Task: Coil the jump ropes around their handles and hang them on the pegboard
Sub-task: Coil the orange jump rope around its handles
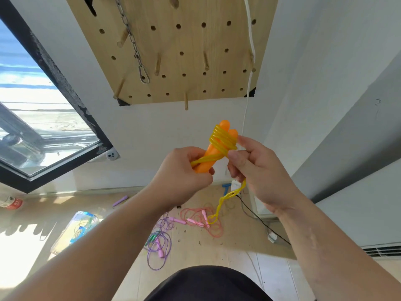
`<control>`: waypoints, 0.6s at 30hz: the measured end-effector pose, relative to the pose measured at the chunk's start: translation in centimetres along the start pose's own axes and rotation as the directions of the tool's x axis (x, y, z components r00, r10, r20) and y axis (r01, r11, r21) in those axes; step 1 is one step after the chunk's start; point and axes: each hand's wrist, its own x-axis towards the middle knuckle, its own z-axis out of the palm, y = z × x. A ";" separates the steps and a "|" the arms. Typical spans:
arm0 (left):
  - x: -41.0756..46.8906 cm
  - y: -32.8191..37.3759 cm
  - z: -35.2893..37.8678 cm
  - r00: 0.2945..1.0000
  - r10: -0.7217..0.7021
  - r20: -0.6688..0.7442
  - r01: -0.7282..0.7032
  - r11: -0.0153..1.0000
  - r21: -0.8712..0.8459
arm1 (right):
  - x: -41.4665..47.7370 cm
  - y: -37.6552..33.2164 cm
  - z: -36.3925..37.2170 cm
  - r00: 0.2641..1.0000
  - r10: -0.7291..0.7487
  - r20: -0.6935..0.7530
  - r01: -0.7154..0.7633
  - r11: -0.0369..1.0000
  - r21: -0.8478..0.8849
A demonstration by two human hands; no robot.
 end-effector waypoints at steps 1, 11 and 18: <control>-0.3 0.0 -0.1 0.996 -0.017 0.089 0.026 0.995 -0.100 | -0.1 0.0 -0.4 0.999 -0.016 0.045 0.017 1.000 -0.020; -0.6 -0.8 -0.2 0.692 0.177 0.700 0.444 0.659 -0.606 | -0.5 -0.1 0.5 0.982 -0.180 0.053 0.174 0.980 0.098; -0.1 -2.3 -0.3 0.612 0.215 0.761 0.543 0.585 -0.602 | -0.9 0.4 1.3 0.990 -0.137 0.031 0.136 0.990 0.028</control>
